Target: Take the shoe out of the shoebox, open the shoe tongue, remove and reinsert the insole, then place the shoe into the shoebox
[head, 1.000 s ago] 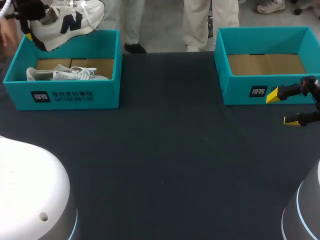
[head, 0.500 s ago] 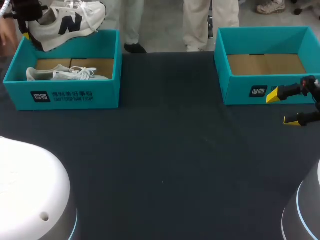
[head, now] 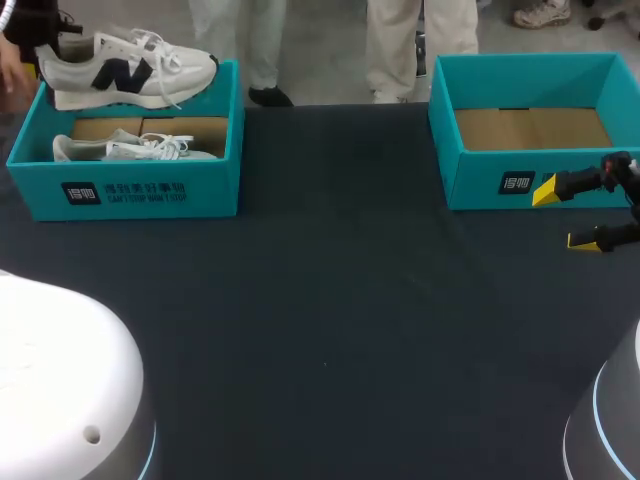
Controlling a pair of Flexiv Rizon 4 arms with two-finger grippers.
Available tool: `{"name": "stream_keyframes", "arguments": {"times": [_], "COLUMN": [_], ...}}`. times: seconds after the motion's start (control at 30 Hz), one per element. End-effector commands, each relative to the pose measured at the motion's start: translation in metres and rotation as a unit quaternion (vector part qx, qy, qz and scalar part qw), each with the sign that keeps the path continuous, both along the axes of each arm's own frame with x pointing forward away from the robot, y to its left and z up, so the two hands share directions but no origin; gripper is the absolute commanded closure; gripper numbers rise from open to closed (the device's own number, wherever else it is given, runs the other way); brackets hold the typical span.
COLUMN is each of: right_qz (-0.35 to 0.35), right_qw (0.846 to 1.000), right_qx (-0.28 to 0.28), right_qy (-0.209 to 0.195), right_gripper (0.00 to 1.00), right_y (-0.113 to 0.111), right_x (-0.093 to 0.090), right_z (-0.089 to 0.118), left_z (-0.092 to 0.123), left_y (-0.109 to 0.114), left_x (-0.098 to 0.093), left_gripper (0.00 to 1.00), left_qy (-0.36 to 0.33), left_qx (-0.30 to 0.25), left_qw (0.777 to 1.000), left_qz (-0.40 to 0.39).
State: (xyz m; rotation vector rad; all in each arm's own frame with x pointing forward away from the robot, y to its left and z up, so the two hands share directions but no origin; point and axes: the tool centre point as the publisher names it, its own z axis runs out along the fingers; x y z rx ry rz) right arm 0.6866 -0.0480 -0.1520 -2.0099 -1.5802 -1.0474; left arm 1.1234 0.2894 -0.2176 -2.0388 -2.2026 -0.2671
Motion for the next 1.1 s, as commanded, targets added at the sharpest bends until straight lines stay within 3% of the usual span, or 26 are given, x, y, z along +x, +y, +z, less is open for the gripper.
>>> {"name": "stream_keyframes", "arguments": {"times": [0.03, 0.2, 0.9, 1.1], "right_qz": [-0.002, -0.002, -0.002, -0.002], "right_qw": [1.0, 1.0, 1.0, 1.0], "right_qx": [-0.001, -0.001, -0.001, -0.001], "right_qy": [0.0, 0.0, 0.0, 0.0], "right_gripper": [0.0, 0.0, 0.0, 0.0], "right_y": [0.0, 0.0, 0.0, 0.0], "right_x": [-0.002, -0.002, -0.002, -0.002], "right_z": [0.0, 0.0, 0.0, 0.0], "left_z": [-0.002, -0.001, -0.001, -0.01], "left_y": [0.006, 0.009, 0.01, 0.01], "left_x": [0.023, 0.033, 0.033, 0.032], "left_gripper": [1.0, 1.0, 1.0, 1.0], "left_qy": [0.028, 0.005, -0.002, -0.013], "left_qx": [0.001, 0.007, 0.011, 0.016], "left_qw": [0.998, 0.999, 1.0, 0.998], "left_qz": [-0.054, -0.036, -0.022, -0.056]}}
